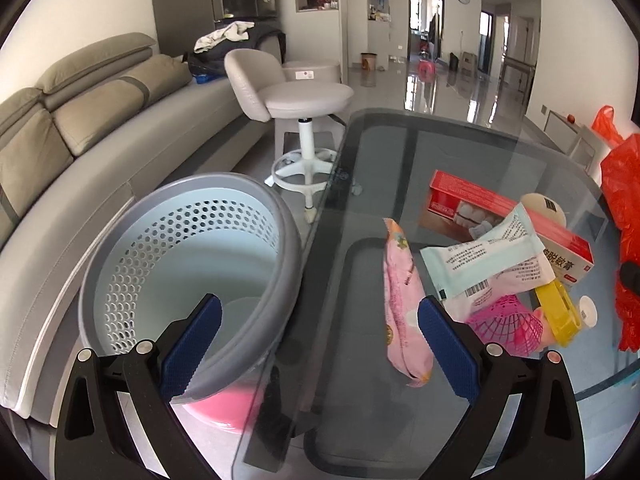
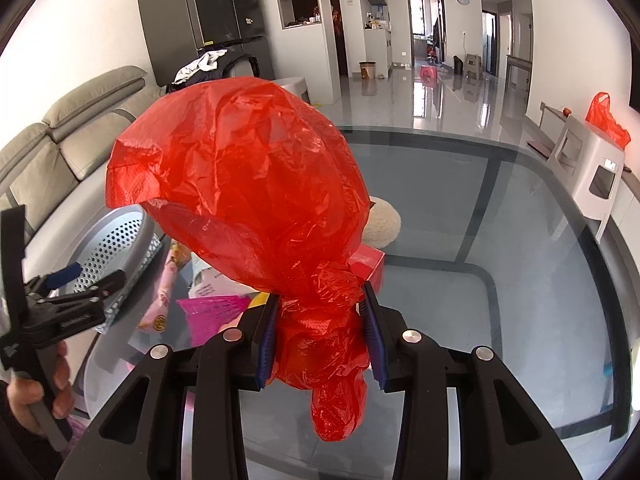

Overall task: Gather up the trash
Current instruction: 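Grasp the red plastic bag with the right tool while the left tool grasps the pink wipe packet, then carry the red bag and pink packet over the wastebasket with both tools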

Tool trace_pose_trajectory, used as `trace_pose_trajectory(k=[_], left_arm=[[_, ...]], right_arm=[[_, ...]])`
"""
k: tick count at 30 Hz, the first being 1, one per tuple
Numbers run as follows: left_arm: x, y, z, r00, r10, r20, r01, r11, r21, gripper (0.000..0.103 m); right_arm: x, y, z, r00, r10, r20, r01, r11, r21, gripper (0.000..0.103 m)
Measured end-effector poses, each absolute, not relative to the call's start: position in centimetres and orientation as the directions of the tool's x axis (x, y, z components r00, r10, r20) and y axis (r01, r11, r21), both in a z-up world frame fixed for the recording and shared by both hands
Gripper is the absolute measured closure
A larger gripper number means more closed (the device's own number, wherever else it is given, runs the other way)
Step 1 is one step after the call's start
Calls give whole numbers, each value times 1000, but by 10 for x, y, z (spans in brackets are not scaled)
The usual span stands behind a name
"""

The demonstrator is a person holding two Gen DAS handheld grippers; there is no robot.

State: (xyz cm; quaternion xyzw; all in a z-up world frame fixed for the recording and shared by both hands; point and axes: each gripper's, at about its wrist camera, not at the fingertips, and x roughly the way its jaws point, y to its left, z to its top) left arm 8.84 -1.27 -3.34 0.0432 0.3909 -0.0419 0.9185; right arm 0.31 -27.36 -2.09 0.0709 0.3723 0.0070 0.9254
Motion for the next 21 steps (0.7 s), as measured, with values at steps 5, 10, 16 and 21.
trace_pose_trajectory(k=[5,10,16,21], left_arm=[[93,-30,-39,683,-59,-728,149,987,60,7],[108,-39,-57,635,-30,-772,137,988,74,7],[114,-46,-67,619,-24,-785,152,984,89,20],[117,-48,-79,576,-39,-817,170,983,73,41]], right_arm=[[2,-271,-19,724,77,-685,29,989,143,67],[6,-268,-21,718,80,-692,28,989,144,67],[9,-265,-20,715,90,-693,19,989,147,67],[10,-265,-20,715,95,-692,12,989,147,67]])
